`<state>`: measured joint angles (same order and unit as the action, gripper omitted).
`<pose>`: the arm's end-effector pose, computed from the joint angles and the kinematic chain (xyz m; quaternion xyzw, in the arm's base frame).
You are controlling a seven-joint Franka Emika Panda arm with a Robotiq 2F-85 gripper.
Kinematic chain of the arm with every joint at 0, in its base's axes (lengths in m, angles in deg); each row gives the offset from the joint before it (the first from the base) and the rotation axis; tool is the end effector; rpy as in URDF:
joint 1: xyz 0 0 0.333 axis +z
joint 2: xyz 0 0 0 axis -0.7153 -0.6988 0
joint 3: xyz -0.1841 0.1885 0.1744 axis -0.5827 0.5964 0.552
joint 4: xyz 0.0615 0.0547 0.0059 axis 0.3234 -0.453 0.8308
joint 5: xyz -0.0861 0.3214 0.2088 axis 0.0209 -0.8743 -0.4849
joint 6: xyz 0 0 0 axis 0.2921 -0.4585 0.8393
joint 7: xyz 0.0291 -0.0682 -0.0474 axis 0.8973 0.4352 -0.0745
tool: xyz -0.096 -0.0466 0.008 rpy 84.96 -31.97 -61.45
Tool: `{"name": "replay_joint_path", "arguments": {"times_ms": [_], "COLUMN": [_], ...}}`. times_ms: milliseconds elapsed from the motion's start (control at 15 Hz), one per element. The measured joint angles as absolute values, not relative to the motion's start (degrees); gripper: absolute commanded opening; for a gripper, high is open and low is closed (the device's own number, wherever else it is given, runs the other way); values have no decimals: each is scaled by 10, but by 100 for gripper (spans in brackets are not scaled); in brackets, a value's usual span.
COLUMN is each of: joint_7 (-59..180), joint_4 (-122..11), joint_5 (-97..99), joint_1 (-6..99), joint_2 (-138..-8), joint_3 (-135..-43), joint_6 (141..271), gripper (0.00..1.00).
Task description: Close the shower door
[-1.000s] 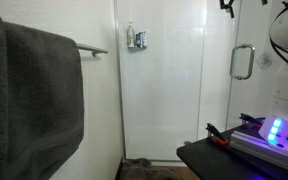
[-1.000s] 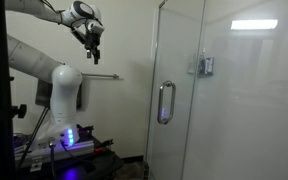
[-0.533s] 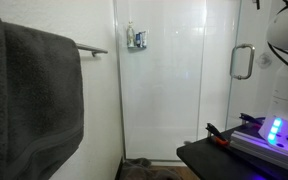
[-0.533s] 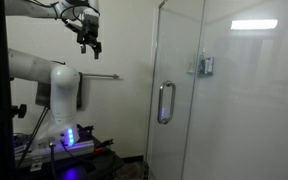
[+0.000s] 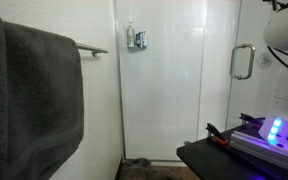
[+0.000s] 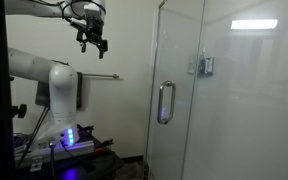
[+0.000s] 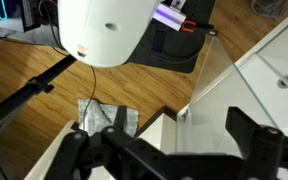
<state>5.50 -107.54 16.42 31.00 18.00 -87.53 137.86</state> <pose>0.1111 -0.0851 0.6001 0.7522 -0.6459 0.0232 0.1284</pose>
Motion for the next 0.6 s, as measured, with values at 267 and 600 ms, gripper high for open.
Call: {"name": "replay_joint_path", "arguments": {"times_ms": [267,600], "joint_7": [48,-11], "joint_4": [-1071,-1051], "joint_5": [258,284], "joint_1": [257,219], "joint_2": [181,169], "joint_3": [-1009,-1122], "joint_6": [1395,1500], "gripper": [100,100]}}
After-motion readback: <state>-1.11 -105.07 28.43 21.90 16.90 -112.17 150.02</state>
